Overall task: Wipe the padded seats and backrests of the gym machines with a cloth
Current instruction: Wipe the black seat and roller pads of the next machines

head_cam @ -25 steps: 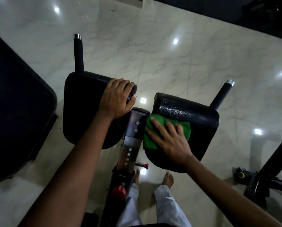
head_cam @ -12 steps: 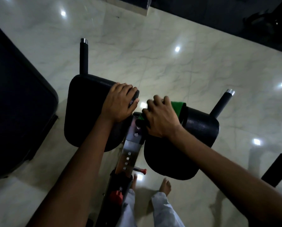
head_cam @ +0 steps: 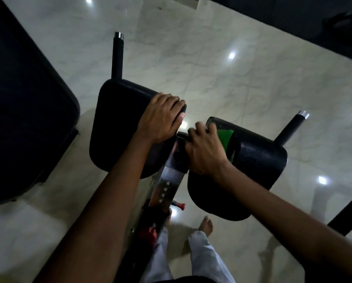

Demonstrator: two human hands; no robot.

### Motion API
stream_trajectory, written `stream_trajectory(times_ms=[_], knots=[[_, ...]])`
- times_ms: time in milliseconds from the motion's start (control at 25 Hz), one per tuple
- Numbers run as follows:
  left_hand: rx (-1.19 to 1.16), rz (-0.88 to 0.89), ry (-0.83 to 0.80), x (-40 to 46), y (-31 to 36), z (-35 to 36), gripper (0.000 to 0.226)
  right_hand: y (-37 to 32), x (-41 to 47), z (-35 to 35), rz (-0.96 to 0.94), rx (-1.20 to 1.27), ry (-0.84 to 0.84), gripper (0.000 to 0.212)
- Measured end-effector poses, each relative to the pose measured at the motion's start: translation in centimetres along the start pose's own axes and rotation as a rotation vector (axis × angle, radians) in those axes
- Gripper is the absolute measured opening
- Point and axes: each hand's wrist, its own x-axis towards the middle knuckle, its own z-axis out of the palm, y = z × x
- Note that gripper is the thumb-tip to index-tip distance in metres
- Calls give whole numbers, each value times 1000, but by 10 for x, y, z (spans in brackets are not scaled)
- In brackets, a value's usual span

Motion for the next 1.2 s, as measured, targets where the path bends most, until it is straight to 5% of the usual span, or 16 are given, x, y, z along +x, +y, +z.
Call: stream_trajectory(times_ms=[200, 440, 600, 760, 880, 1200], knots=[[-5, 1, 5, -2, 2, 0, 45, -70, -51, 45, -346, -113, -175, 37], [20, -10, 23, -7, 4, 4, 45, -61, -35, 58, -316, -80, 33, 37], [-43, -19, 29, -9, 12, -2, 46, -82, -68, 90, -501, -199, 53, 34], [-254, 266, -73, 1, 62, -11, 55, -85, -96, 125, -552, -278, 76, 39], [-170, 471, -197, 9, 98, 0, 59, -84, -115, 150, -675, -449, 51, 31], [15, 472, -135, -7, 116, 16, 63, -81, -124, 138, -791, -485, 97, 23]])
